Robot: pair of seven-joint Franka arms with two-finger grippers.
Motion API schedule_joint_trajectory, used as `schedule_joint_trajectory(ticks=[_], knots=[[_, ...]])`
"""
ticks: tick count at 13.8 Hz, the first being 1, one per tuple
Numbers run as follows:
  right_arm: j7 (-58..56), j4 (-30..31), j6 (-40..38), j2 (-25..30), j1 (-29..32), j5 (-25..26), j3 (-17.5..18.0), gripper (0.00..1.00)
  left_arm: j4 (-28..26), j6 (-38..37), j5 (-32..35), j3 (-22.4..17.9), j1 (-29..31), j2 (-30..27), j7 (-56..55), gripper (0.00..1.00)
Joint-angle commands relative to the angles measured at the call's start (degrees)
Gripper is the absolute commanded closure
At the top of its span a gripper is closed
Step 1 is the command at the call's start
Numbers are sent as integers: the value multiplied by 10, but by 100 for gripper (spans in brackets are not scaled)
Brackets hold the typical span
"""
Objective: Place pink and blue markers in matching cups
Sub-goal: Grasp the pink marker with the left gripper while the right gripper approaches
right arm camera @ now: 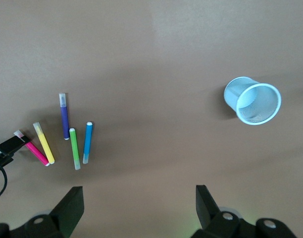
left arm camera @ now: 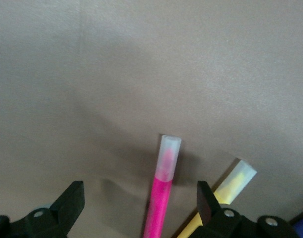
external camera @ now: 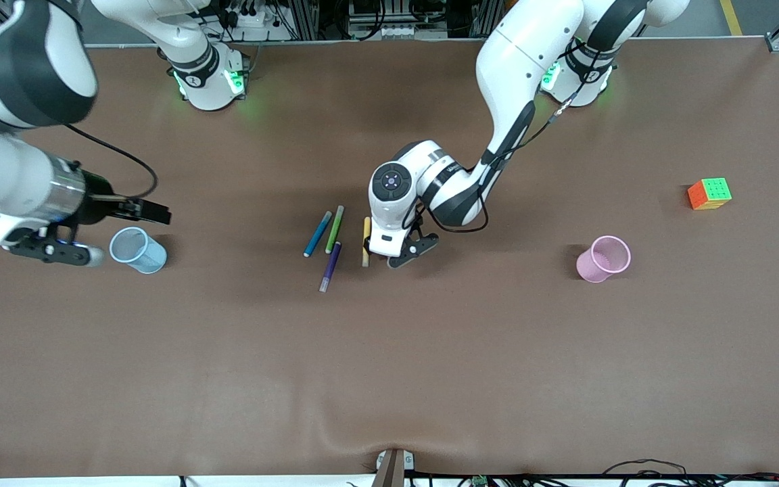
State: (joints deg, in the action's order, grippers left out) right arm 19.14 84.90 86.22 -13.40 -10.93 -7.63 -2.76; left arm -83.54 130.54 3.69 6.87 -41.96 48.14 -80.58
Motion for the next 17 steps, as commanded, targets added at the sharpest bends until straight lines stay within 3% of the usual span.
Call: schedule_joint_trajectory(ticks=[1, 3, 7, 9, 17], knots=[[31, 23, 23, 0, -17, -6, -3, 0, 19, 17, 13, -8, -8, 16, -15, 0], [89, 36, 37, 0, -35, -17, -3, 0, 19, 18, 13, -8, -8, 19, -15, 3], [125, 76, 82, 0, -64, -27, -3, 0, 19, 18, 13, -8, -8, 20, -12, 40], [128, 104, 116, 1, -69, -49, -3, 0, 20, 19, 14, -7, -8, 20, -9, 49], [207, 179, 229, 0, -118, -50, -3, 0, 19, 19, 19, -7, -8, 20, -4, 84]])
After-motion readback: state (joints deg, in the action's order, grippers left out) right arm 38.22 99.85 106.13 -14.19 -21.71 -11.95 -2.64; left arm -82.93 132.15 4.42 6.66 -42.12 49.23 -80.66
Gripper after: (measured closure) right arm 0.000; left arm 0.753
